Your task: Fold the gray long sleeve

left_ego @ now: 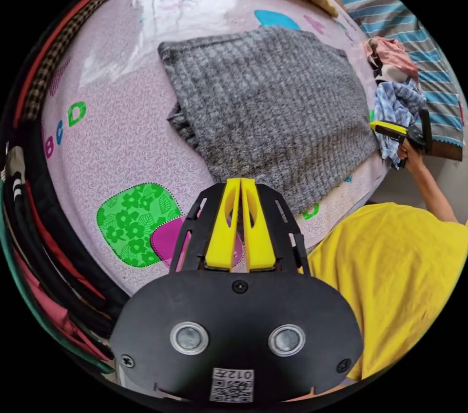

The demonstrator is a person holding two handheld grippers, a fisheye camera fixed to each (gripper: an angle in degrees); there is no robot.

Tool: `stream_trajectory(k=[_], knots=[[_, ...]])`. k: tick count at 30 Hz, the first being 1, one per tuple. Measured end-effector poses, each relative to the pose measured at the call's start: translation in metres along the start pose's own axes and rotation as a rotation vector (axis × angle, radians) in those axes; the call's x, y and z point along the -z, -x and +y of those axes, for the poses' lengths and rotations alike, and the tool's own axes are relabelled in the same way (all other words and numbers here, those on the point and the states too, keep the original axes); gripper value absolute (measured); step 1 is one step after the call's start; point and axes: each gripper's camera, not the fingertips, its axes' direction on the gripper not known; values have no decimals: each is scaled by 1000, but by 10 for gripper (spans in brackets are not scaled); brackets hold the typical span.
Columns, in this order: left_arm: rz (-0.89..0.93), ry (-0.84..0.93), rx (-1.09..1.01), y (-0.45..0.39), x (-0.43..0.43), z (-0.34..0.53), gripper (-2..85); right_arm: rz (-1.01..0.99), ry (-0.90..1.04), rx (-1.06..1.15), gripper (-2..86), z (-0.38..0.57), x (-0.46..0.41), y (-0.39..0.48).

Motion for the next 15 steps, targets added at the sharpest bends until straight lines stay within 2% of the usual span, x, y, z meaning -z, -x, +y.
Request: stream_trajectory(k=[2, 7, 11, 15], knots=[[96, -36, 61, 20, 0, 5, 8, -50, -18, -58, 3, 8, 0, -23], [167, -185, 327, 69, 26, 31, 18, -86, -90, -116, 13, 18, 27, -53], [436, -313, 466, 110, 24, 42, 49, -267, -175, -235, 37, 25, 38, -96], [576, -283, 458, 122, 7, 25, 78, -491, -181, -357, 73, 24, 24, -135]])
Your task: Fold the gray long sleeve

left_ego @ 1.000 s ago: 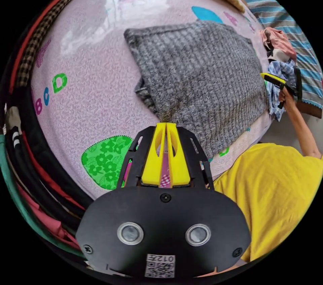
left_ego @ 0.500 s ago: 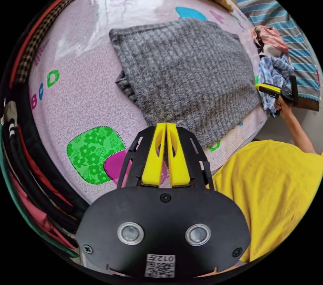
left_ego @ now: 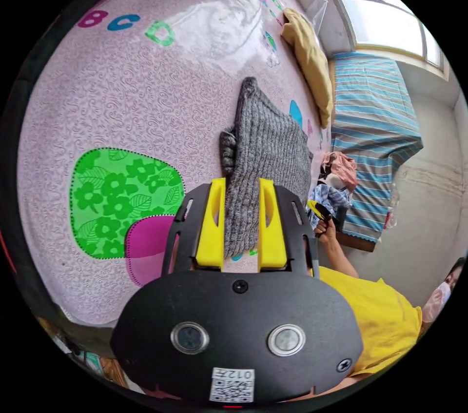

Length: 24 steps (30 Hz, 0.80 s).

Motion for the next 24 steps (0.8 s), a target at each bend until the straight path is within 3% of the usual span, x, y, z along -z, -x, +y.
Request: stream_trajectory(k=[9, 16, 24], knots=[[67, 16, 23, 7, -29, -24, 95, -97, 12, -90, 103, -20, -4, -36], [7, -57, 34, 1, -12, -55, 101, -78, -59, -96, 123, -56, 6, -42], [-45, 24, -13, -20, -28, -101, 101, -32, 2, -29, 128, -114, -26, -27]])
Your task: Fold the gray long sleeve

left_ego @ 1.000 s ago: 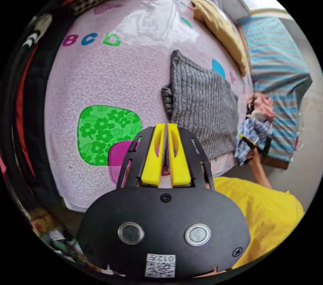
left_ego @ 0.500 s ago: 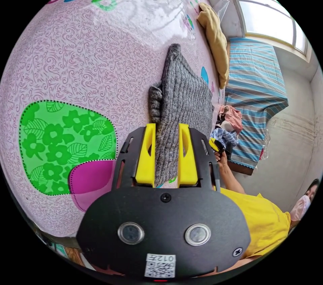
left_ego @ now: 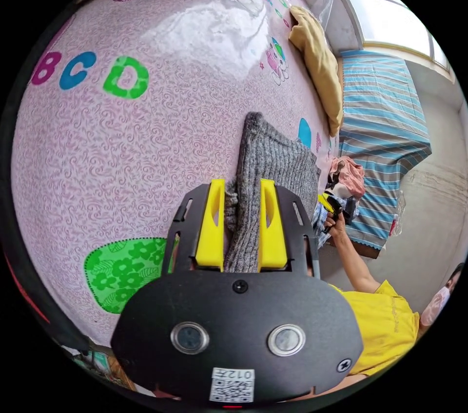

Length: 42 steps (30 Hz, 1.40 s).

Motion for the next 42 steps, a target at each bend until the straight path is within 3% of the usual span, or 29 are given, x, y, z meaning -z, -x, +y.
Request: stream_trajectory(k=[4, 9, 12, 17, 20, 26, 36, 39, 42], knots=[[-86, -23, -91, -25, -1, -15, 102, 190, -35, 207, 131, -25, -16, 52], [-212, 72, -204, -54, -20, -29, 104, 293, 106, 428, 138, -59, -68, 105], [-306, 67, -360, -94, -30, -36, 107, 314, 180, 582, 144, -74, -104, 144], [-442, 207, -665, -169, -87, -51, 122, 378, 325, 743, 154, -88, -173, 186], [-516, 320, -747, -191, -125, -55, 129, 417, 368, 780, 158, -87, -201, 196], [-553, 360, -797, -203, -148, -43, 136, 388, 345, 767, 153, -86, -226, 196], [-697, 308, -816, -209, -173, 9, 112, 462, 362, 854, 148, -73, -280, 220], [-826, 271, -896, -217, -193, 43, 76, 614, 330, 955, 119, -49, -305, 229], [-781, 246, -902, -216, -201, 66, 36, 596, 250, 945, 62, -32, -316, 231]])
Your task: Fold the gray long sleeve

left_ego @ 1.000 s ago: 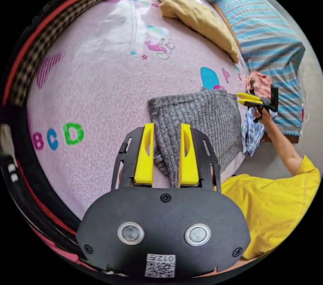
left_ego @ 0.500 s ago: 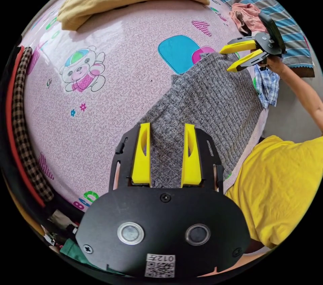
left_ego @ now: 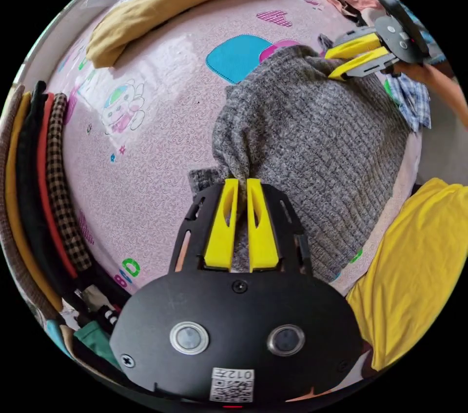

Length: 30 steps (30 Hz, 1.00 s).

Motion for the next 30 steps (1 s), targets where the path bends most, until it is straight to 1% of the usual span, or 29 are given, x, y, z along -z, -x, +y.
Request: stream_trajectory(k=[1, 2, 3, 5, 8, 11, 14, 19, 22, 26, 30], knots=[[51, -11, 51, 2, -2, 5, 25, -27, -15, -64, 47, -1, -3, -2], [138, -13, 103, 6, -6, 11, 18, -90, -28, -147, 39, -2, -6, -9], [189, -11, 122, 8, -8, 14, 16, -134, -32, -190, 37, -2, -8, -14], [333, -9, 180, 10, -17, 28, 8, -299, -52, -319, 30, -1, -16, -32], [410, -59, 246, 4, -18, 53, 4, -402, -108, -361, 28, 2, -15, -35], [487, -162, 329, -9, -9, 87, 2, -427, -152, -323, 27, 2, -7, -26], [490, -209, 379, -34, -2, 119, 1, -429, -177, -260, 27, -2, -2, -11], [385, -181, 415, -85, -1, 150, 1, -403, -175, -181, 27, -14, -11, 9], [343, -171, 425, -108, 3, 158, 1, -407, -176, -179, 27, -26, -21, 16], [292, -215, 410, -139, 21, 179, 1, -430, -232, -173, 27, -34, -21, 25], [320, -232, 453, -163, 19, 205, 1, -447, -252, -186, 27, -38, -31, 32]])
